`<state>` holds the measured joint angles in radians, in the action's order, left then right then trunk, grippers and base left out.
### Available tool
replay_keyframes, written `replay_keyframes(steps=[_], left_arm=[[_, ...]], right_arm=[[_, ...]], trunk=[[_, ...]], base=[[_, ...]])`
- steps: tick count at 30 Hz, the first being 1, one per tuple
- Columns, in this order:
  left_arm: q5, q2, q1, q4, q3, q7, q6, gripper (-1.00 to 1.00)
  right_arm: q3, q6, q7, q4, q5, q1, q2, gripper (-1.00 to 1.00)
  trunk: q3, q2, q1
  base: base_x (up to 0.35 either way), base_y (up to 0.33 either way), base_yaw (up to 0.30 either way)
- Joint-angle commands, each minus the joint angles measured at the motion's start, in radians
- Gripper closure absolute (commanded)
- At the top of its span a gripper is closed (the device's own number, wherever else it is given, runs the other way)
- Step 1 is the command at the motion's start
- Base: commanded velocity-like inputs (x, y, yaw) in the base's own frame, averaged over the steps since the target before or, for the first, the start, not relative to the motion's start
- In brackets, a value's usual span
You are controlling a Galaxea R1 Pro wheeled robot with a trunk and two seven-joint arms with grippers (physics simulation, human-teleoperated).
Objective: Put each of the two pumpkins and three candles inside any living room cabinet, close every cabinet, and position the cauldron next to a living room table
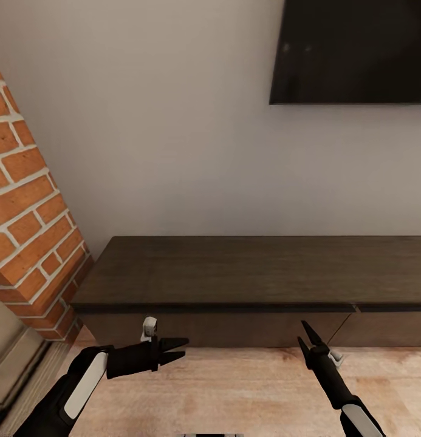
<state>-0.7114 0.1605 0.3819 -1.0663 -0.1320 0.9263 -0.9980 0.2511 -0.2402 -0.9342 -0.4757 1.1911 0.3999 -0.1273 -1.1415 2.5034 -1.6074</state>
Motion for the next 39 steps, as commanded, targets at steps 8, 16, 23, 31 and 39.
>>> replay_keyframes(steps=[8,16,23,31,39], left_arm=[[-0.002,0.004,0.001,0.000,0.000,0.002,-0.004,-1.00],[-0.002,0.002,0.001,0.000,0.000,0.002,-0.004,-1.00],[-0.002,0.002,0.001,0.000,-0.001,0.002,-0.004,-1.00],[-0.002,0.002,0.001,0.000,-0.001,0.002,-0.004,-1.00],[-0.002,0.002,0.001,0.000,-0.001,0.002,-0.004,-1.00]], right_arm=[[0.000,-0.010,-0.008,-0.001,0.007,0.000,0.000,-1.00],[0.000,-0.008,-0.008,-0.005,0.007,0.000,0.001,-1.00],[0.000,-0.009,-0.008,-0.007,0.007,0.000,0.001,-1.00],[0.000,-0.008,-0.015,-0.008,0.007,0.000,0.001,-1.00],[0.000,-0.010,-0.030,-0.008,0.005,0.000,0.000,-1.00]], trunk=[[-0.001,0.000,0.000],[-0.001,0.000,0.000],[-0.001,0.000,0.000],[-0.001,0.000,0.000],[-0.001,0.000,0.000]], base=[[0.000,0.000,0.000],[0.095,0.000,0.000],[0.137,0.000,0.000],[0.100,0.000,0.000],[0.080,0.000,0.000]])
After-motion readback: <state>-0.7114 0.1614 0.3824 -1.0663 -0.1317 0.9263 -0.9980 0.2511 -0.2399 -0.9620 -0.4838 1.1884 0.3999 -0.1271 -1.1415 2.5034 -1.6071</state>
